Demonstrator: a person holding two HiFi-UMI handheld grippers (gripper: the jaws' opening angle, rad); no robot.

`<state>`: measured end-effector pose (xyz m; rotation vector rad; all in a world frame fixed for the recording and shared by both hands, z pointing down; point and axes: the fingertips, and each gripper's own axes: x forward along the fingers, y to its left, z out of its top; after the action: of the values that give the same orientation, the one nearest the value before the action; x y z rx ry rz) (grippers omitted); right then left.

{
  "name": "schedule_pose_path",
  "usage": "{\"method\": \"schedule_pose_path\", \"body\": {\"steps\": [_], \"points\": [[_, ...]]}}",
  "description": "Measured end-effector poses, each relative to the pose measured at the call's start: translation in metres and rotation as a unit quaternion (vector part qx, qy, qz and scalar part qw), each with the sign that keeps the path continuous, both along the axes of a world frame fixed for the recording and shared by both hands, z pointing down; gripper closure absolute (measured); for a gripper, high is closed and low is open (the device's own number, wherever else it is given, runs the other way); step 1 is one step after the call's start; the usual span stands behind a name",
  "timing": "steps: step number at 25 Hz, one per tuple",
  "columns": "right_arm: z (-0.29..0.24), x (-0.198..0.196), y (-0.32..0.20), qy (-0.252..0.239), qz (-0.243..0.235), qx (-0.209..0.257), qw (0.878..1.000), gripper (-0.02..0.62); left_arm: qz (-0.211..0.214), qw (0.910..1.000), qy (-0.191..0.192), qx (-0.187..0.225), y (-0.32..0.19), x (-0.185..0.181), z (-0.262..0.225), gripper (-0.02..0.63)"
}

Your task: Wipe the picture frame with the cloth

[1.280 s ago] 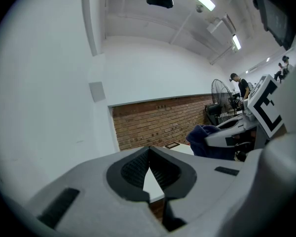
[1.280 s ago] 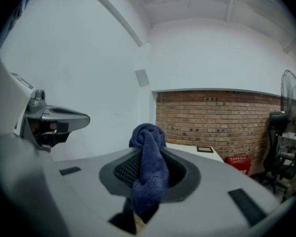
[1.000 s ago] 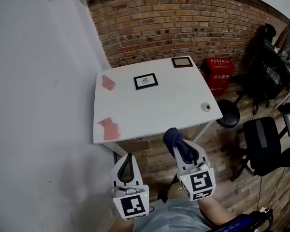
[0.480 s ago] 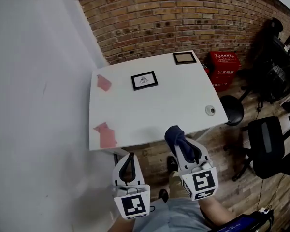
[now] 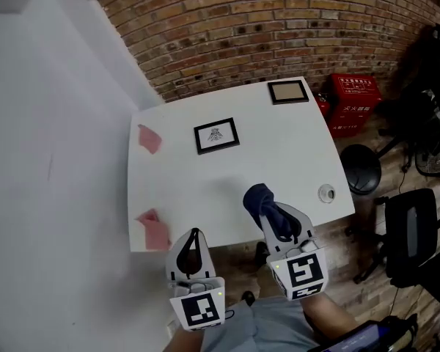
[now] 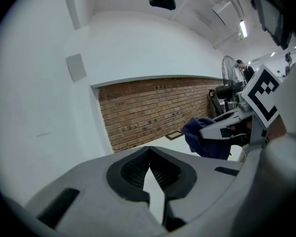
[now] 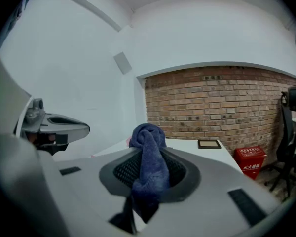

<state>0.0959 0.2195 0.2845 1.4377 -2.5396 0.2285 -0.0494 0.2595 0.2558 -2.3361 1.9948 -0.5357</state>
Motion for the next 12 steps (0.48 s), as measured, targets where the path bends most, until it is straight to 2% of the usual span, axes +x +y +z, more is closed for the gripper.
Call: {"method": "schedule_pose_path", "body": {"steps": [5, 12], "points": [[-0.01, 0.003, -0.057, -0.006, -0.021, 0.006, 1.0, 0.512, -0.021, 0.9998, -0.004, 0.004, -0.045, 0.007, -0.007, 0.597], [-0.029, -0.012, -0.106, -0.01, -0.059, 0.027, 0.998, 0.512, -0.054, 0.998, -0.011, 0.032, -0.083, 0.001, -0.029, 0.597]]}}
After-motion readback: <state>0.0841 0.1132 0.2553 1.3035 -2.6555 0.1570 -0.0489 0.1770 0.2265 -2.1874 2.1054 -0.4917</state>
